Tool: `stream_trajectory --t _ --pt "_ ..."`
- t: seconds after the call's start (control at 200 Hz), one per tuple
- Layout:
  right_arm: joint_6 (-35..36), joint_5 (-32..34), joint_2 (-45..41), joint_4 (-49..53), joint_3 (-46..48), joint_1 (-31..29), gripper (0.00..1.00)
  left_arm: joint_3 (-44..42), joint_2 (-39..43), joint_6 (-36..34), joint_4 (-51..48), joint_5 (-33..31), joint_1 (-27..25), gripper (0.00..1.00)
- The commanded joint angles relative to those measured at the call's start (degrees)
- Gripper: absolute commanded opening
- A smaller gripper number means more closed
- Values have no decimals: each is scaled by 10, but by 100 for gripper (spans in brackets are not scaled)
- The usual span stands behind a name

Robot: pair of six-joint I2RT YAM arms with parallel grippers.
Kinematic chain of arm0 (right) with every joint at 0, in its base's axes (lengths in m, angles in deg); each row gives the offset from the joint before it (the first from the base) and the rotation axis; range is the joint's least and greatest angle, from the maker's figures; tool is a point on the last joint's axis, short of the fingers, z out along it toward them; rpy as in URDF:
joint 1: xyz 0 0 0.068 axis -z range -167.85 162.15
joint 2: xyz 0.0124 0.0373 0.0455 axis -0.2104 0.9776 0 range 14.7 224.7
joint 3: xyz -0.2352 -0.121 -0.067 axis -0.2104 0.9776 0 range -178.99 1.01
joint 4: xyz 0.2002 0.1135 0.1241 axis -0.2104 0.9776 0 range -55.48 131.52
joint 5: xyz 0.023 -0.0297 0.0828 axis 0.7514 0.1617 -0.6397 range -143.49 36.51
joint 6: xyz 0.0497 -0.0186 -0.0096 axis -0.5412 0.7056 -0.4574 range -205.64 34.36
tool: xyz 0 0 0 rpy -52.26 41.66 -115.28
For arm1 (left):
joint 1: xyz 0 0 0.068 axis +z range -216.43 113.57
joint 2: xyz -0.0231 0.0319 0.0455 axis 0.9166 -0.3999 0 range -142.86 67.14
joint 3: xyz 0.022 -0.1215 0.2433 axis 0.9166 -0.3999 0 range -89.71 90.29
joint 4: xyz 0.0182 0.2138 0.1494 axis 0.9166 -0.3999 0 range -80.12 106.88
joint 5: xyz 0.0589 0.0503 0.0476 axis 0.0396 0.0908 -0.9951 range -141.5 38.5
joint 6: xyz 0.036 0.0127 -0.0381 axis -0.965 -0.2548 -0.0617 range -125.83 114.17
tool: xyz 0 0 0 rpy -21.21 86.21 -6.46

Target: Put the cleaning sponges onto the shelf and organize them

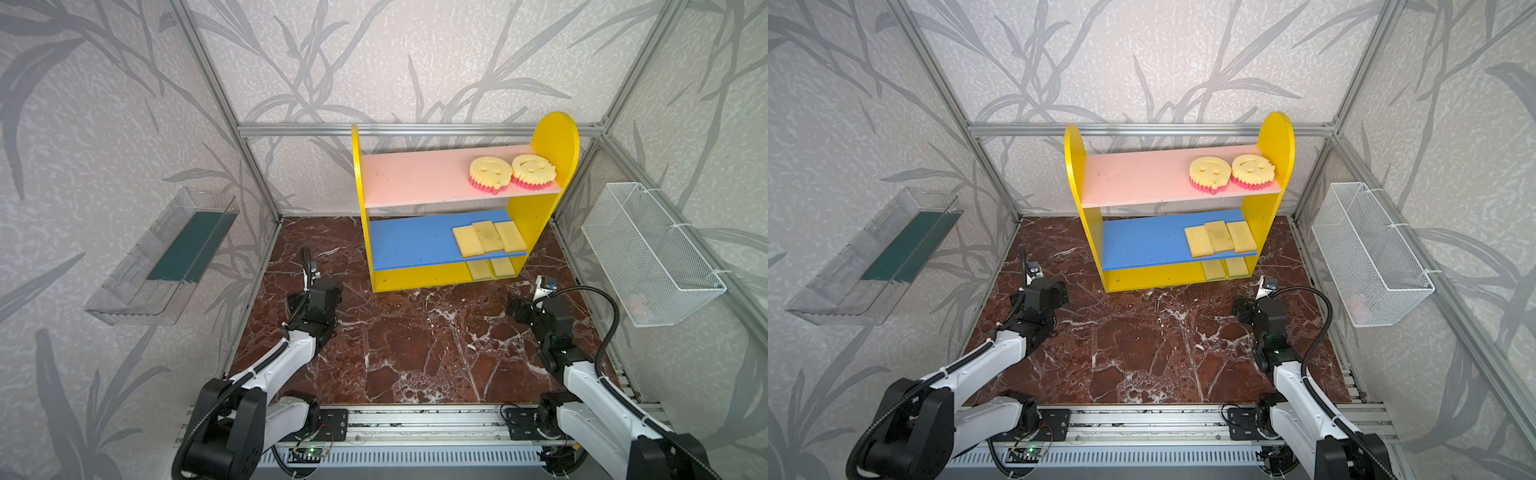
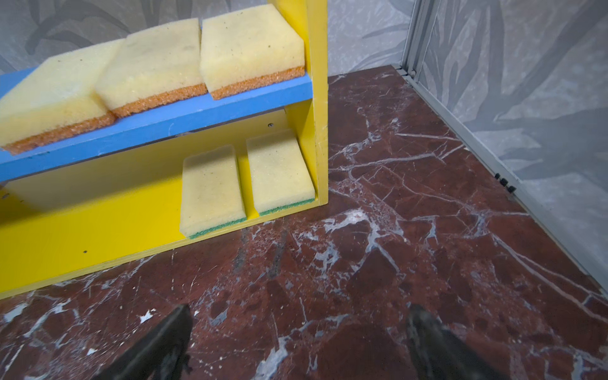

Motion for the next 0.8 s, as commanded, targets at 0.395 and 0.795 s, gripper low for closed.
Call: stream_trajectory --t 0.395,0.795 --pt "81 22 154 -264 12 -10 99 -81 -78 -22 286 124 100 99" --pt "149 -6 353 -488 14 -23 99 -102 -216 -71 489 157 96 99"
